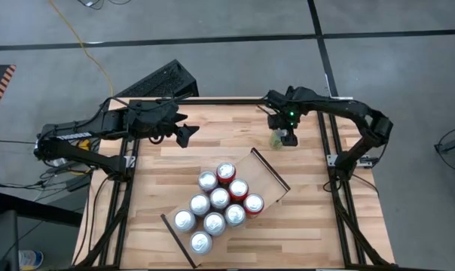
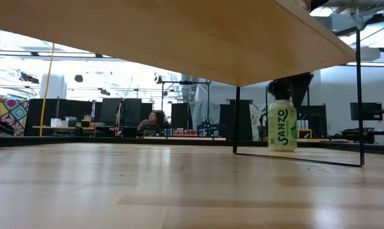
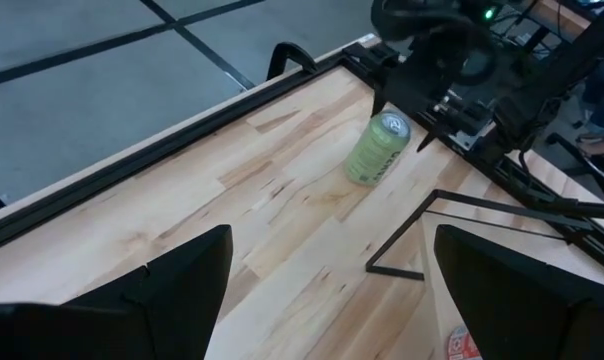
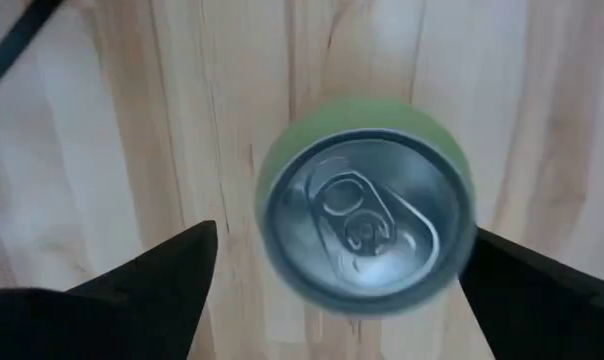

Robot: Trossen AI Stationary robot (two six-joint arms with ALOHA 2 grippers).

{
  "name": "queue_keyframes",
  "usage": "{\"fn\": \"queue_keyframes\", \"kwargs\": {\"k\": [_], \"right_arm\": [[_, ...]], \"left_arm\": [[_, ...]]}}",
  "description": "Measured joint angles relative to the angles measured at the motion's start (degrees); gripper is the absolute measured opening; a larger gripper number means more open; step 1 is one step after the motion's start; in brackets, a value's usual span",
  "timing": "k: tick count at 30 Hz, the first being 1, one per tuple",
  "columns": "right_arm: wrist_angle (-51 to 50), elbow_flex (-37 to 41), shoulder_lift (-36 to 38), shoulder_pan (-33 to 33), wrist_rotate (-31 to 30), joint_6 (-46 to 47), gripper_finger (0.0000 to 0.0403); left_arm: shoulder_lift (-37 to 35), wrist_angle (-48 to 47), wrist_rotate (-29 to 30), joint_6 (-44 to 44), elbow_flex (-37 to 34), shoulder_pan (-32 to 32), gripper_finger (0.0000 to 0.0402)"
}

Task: Place canned beverage on shelf
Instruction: Put the green soda can on the shelf

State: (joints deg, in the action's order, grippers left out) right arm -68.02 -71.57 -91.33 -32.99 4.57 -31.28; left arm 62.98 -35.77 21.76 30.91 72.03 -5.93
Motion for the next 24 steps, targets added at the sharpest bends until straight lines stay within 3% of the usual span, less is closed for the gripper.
{"fn": "queue_keyframes", "kwargs": {"k": [6, 24], "right_arm": [[5.47, 4.29, -0.02, -0.12, -0.08, 2.09, 0.0378], [10.69, 3.91, 0.22, -0.03, -1.67, 4.22, 0.0375]], "left_arm": [[0.0, 0.03, 0.55, 0.36, 0.0, 0.0, 0.0332], [0.02, 0.05, 1.49, 1.45, 0.0, 0.0, 0.0332]]}}
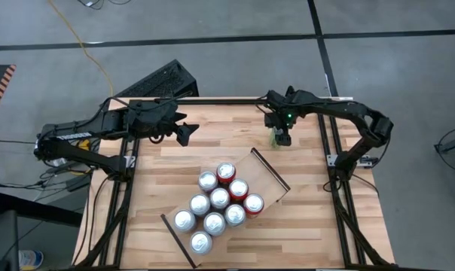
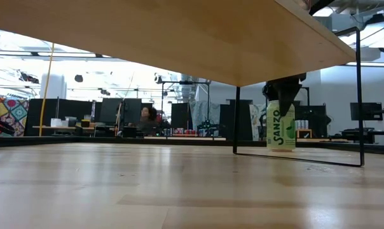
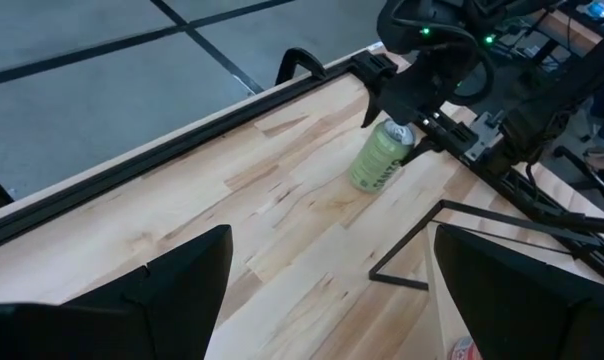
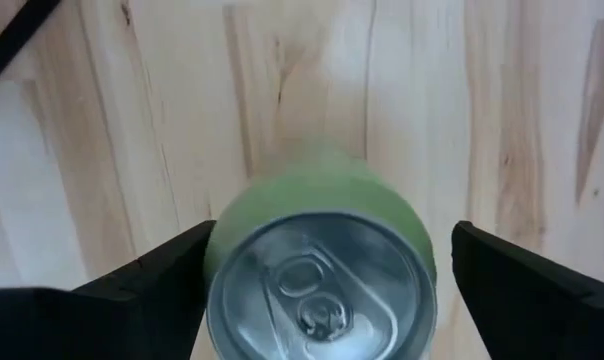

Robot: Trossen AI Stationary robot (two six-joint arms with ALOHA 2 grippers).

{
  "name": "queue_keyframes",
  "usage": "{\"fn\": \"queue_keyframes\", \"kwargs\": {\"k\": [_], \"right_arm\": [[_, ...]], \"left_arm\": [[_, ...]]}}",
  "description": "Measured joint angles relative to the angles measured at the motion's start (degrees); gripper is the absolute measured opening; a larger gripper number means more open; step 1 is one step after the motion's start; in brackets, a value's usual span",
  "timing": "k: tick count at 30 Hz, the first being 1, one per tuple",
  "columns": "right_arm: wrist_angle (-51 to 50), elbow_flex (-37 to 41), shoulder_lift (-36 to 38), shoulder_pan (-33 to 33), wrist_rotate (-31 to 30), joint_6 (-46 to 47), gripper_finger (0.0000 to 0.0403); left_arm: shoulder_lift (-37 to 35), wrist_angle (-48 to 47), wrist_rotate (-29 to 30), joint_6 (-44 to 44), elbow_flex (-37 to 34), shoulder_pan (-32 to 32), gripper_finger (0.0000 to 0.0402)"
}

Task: Place canned beverage on shelf
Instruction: Put the green soda can on the shelf

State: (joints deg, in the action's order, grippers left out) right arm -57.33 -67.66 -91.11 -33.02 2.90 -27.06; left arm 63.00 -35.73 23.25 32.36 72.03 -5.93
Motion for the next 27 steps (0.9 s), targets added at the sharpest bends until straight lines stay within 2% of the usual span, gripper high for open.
{"fn": "queue_keyframes", "kwargs": {"k": [4, 11, 21, 27], "right_arm": [[1.75, 0.0, 0.0, 0.21, 0.02, 0.99, 0.035], [1.45, -0.02, 0.09, 0.29, 0.02, 2.22, 0.0265], [1.15, -0.04, 0.23, 1.53, -0.59, 2.22, 0.0262], [-0.87, -1.09, 3.56, 2.66, -1.59, 1.75, 0.0262]], "left_arm": [[0.0, 0.0, 0.03, 0.0, 0.0, 0.0, 0.0332], [0.0, -0.81, 0.06, 0.3, 0.0, 0.0, 0.0332], [0.0, -1.46, 0.06, 1.09, 0.0, 0.0, 0.0332], [0.0, -2.5, 0.65, 1.29, 0.0, 0.0, 0.0332]]}}
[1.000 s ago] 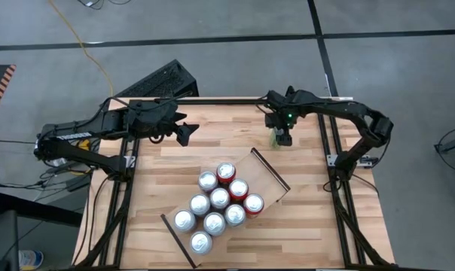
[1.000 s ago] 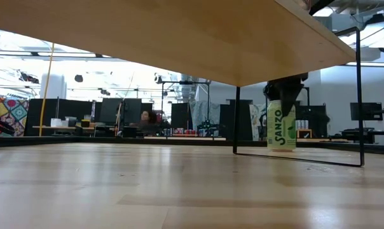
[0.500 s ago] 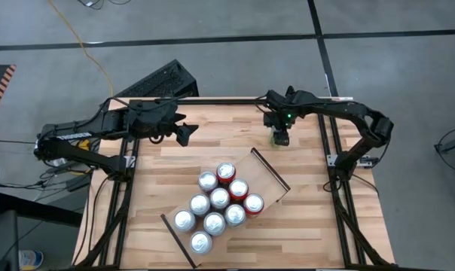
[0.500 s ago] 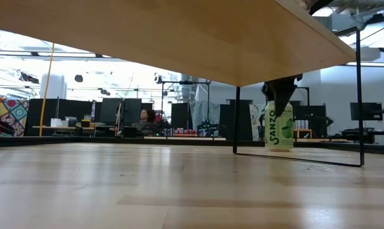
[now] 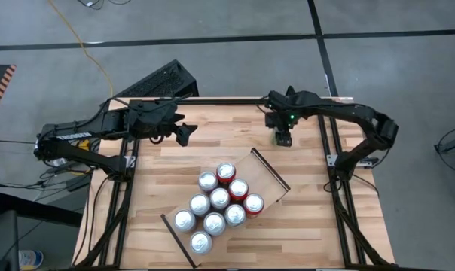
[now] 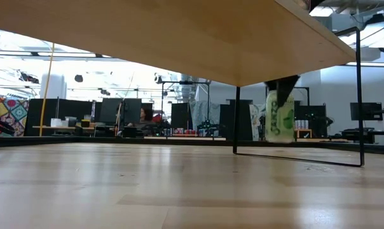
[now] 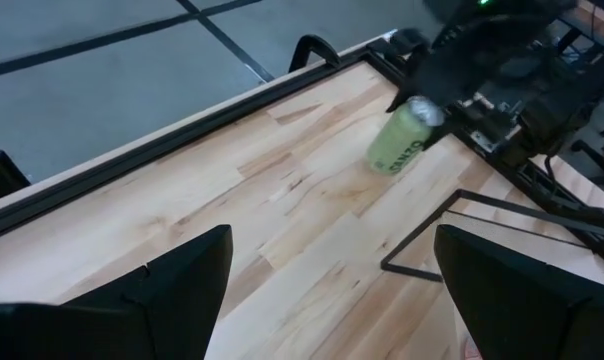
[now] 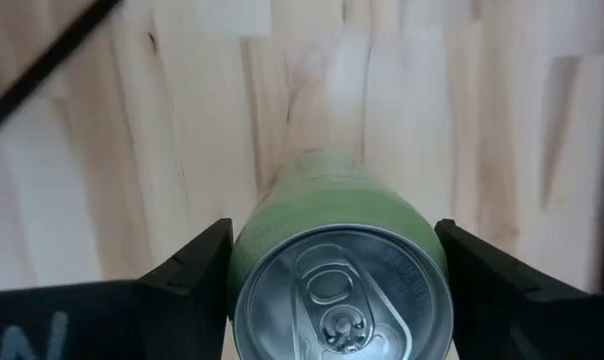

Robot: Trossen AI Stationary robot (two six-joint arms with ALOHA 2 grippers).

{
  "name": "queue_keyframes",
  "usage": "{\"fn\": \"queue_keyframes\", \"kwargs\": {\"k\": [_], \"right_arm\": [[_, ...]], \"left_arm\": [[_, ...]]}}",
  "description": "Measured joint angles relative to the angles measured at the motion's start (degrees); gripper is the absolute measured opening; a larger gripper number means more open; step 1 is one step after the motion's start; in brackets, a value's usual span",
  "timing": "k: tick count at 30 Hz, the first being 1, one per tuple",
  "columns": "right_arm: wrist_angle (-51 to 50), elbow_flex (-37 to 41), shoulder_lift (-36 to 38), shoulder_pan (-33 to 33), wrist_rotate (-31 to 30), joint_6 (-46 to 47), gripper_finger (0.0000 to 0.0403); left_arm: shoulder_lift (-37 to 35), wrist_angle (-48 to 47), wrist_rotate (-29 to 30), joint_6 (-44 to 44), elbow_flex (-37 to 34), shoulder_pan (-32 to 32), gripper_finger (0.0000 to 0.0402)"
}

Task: Place canned beverage on shelf
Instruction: Put the green soda can on the shelf

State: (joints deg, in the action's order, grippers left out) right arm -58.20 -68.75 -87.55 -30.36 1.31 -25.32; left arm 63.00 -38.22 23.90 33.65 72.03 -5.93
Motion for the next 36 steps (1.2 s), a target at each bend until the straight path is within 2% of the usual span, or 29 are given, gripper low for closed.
{"fn": "queue_keyframes", "kwargs": {"k": [5, 10, 17, 22, 27, 36], "right_arm": [[-6.6, -5.77, 2.26, -0.13, -0.41, -0.01, 0.0261], [-15.3, -15.21, 3.49, 1.75, -0.51, -0.02, 0.0261], [-21.93, -30.28, 4.39, 7.24, -0.43, 2.94, 0.0261], [-23.31, -37.83, 4.39, 12.79, -0.43, 6.96, 0.0261], [-25.98, -40.9, 4.39, 19.44, -0.32, 13.2, 0.0261], [-29.13, -41.07, 4.34, 31.58, -0.81, 23.37, 0.0261]], "left_arm": [[0.0, 0.05, 0.78, 0.0, 0.0, 0.0, 0.0332], [0.0, 0.08, 0.78, 0.0, 0.0, 0.0, 0.0332], [0.0, 0.16, 0.76, 0.03, 0.0, 0.0, 0.0332], [0.0, 0.16, 0.76, 0.21, 0.0, 0.0, 0.0332], [0.0, 0.16, 0.74, 0.7, 0.0, 0.0, 0.0332], [0.0, 0.14, 0.74, 0.94, 0.0, 0.0, 0.0332]]}}
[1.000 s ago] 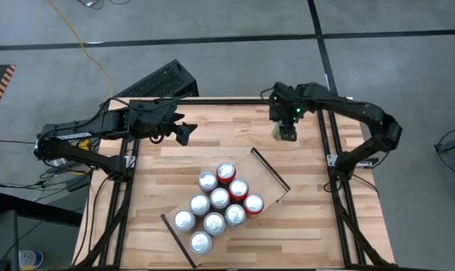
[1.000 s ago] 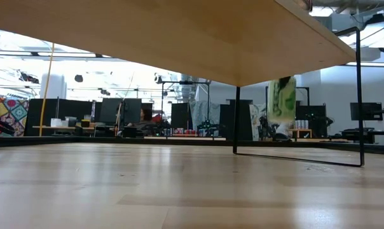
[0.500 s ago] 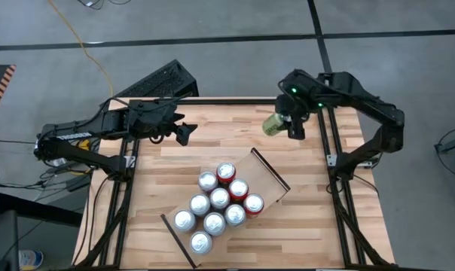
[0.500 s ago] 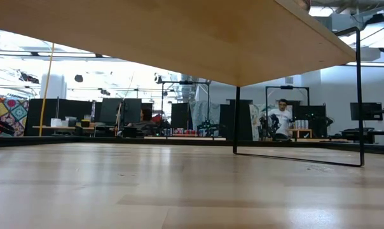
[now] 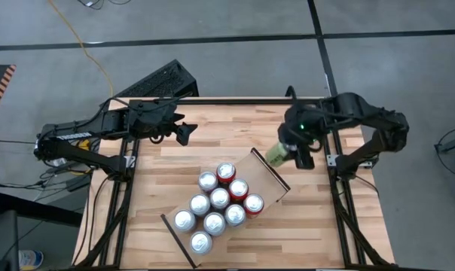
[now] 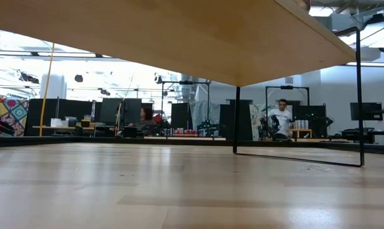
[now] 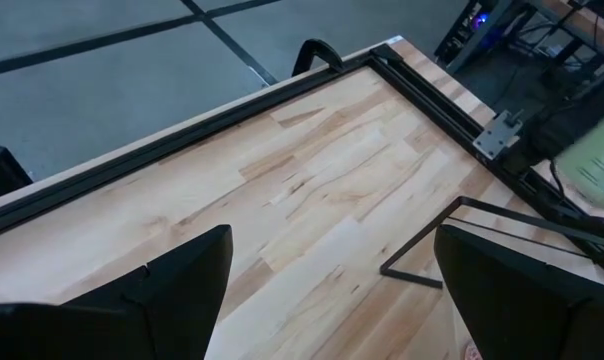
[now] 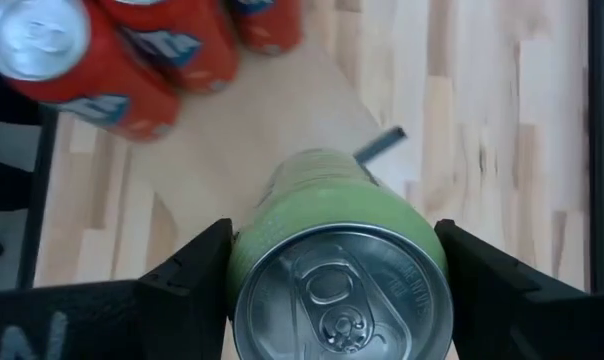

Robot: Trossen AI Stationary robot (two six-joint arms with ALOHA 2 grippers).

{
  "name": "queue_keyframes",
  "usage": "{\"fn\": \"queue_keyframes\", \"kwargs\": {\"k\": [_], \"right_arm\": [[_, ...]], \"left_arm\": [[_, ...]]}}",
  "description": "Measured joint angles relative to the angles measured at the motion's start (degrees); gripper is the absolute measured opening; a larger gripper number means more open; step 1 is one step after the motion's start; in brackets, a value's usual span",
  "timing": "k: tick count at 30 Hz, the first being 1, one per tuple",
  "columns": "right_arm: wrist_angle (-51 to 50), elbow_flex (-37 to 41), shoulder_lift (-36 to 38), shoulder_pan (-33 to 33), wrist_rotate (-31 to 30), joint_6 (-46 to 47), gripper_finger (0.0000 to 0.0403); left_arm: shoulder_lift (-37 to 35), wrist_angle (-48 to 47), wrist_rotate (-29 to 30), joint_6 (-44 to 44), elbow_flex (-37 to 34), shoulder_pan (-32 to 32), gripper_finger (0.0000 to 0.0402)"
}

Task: Place canned beverage on shelf
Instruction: Put the green soda can on the shelf

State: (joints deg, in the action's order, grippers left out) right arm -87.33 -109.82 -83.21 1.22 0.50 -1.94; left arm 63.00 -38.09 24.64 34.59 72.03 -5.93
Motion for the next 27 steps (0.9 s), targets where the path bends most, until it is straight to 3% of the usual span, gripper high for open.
{"fn": "queue_keyframes", "kwargs": {"k": [27], "right_arm": [[0.02, 0.01, -9.9, 12.64, -1.78, 11.95, 0.0261]], "left_arm": [[0.0, -0.25, -0.26, 1.5, 0.0, 0.0, 0.0332]]}}
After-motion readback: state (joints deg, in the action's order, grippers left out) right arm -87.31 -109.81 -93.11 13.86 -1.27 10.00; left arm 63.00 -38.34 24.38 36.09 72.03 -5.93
